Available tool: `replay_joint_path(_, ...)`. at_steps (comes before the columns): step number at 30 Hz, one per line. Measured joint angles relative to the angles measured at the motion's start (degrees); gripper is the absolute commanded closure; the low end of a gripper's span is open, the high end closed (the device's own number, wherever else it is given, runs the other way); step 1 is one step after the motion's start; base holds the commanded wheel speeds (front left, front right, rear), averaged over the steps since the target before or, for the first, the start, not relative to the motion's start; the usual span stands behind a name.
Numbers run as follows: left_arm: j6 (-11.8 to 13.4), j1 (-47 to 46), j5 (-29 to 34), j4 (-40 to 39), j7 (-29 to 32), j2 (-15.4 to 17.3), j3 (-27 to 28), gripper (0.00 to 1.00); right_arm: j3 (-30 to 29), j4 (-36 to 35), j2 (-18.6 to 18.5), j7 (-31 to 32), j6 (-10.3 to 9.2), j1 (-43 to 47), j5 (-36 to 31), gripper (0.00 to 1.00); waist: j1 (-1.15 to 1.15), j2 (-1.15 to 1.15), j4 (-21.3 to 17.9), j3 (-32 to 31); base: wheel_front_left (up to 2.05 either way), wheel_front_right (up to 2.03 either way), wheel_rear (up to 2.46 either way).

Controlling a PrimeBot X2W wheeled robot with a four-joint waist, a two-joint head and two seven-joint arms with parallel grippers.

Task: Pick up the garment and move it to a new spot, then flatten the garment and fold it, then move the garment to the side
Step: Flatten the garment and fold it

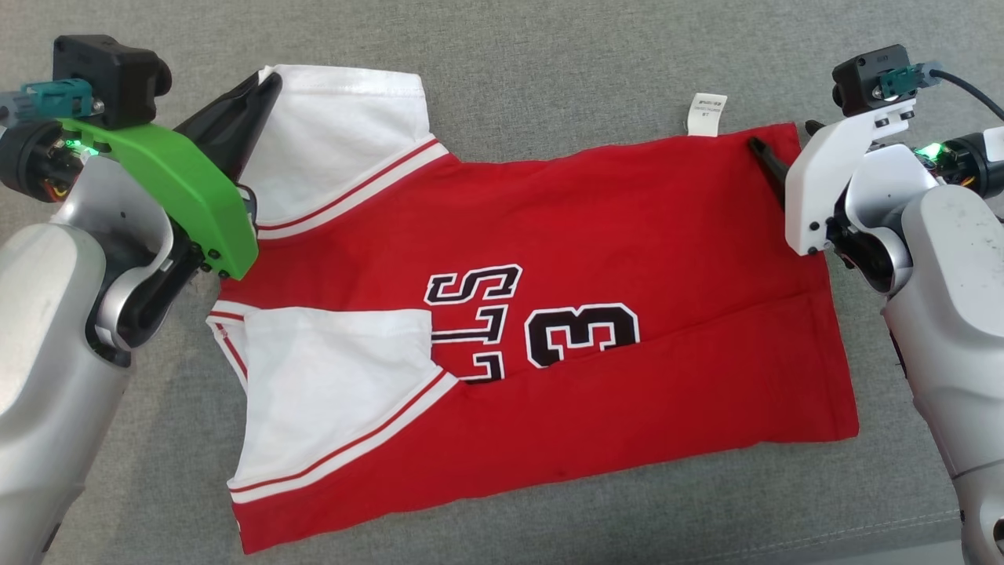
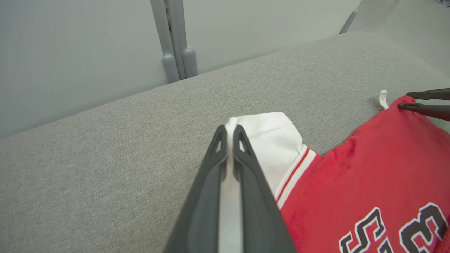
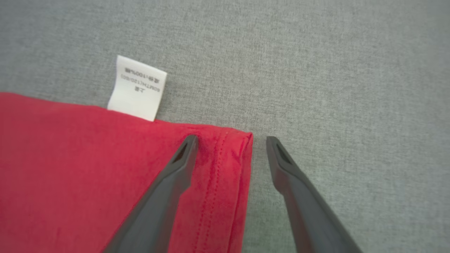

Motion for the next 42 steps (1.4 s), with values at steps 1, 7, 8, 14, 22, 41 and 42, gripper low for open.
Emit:
replay_joint_path(1,0.0,0.0,-0.2,-0.1,-0.2,-0.1,-0.2,1.0,0.2,1.0,0.0,0.0,0.0,-0.5,0.0,0.0,0.0,0.0,0.1,0.0,0.0,0.0,0.0)
replay_joint_path(7,0.0,0.0,-0.6,-0.5,-1.1,-0.1,-0.8,1.0,2.7,4.8,0.1,-1.0,-0.01,-2.4,0.1,0.46,0.0,0.0,0.6,0.2,0.0,0.0,0.0)
replay_joint_path(8,0.0,0.0,-0.7,-0.6,-1.4,-0.1,-0.9,1.0,3.2,5.2,0.0,-1.3,-0.01,-2.7,0.2,0.58,0.0,0.0,0.7,0.2,0.0,0.0,0.0)
replay_joint_path(14,0.0,0.3,-1.3,-0.5,-3.8,0.1,-1.3,1.0,6.3,7.4,-0.2,-4.5,0.02,-3.8,0.7,1.0,0.0,0.0,0.9,-0.2,0.0,0.0,0.0)
replay_joint_path(22,0.0,3.2,-2.0,-1.2,-9.3,0.3,-1.9,1.0,5.3,9.3,0.0,-13.5,0.02,-3.9,0.2,1.0,0.0,0.0,1.0,-2.5,0.0,0.0,0.0)
replay_joint_path(41,9.2,33.9,-6.4,-18.9,-20.0,4.1,-1.1,1.0,-2.5,-12.5,-1.6,-21.1,0.01,25.0,1.8,1.0,0.0,0.0,3.5,-12.1,0.0,0.0,0.0)
replay_joint_path(42,9.4,34.9,-6.9,-19.0,-20.3,4.0,-1.2,1.0,-3.2,-13.7,-1.3,-20.6,0.01,26.2,1.6,1.0,0.0,0.0,3.6,-12.4,0.0,0.0,0.0)
